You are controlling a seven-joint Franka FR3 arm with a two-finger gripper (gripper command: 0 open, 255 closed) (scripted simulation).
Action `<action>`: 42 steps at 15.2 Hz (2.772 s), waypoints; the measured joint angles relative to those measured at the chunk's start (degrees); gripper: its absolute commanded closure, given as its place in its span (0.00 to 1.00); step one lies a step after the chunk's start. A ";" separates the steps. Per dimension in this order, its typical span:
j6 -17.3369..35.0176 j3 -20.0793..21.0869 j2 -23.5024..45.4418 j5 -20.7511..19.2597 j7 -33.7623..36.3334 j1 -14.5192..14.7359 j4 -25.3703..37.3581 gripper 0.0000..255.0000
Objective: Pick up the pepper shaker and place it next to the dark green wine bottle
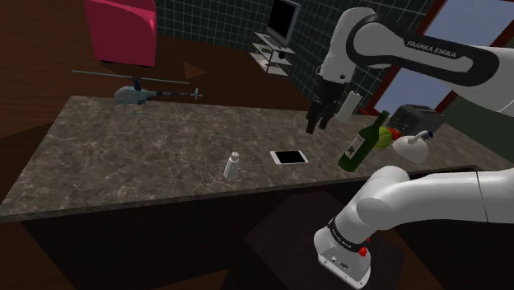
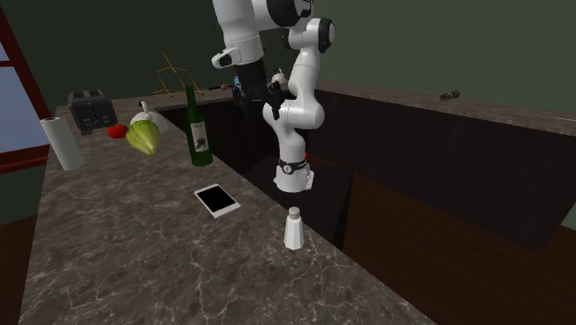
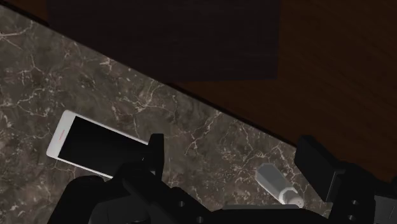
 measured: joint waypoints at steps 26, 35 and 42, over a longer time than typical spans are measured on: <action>28.66 20.14 40.68 -4.01 26.01 4.73 13.46 0.00; 32.99 20.28 42.14 -4.46 26.50 4.81 10.54 0.00; 33.03 20.28 42.13 -4.47 26.50 4.81 10.53 1.00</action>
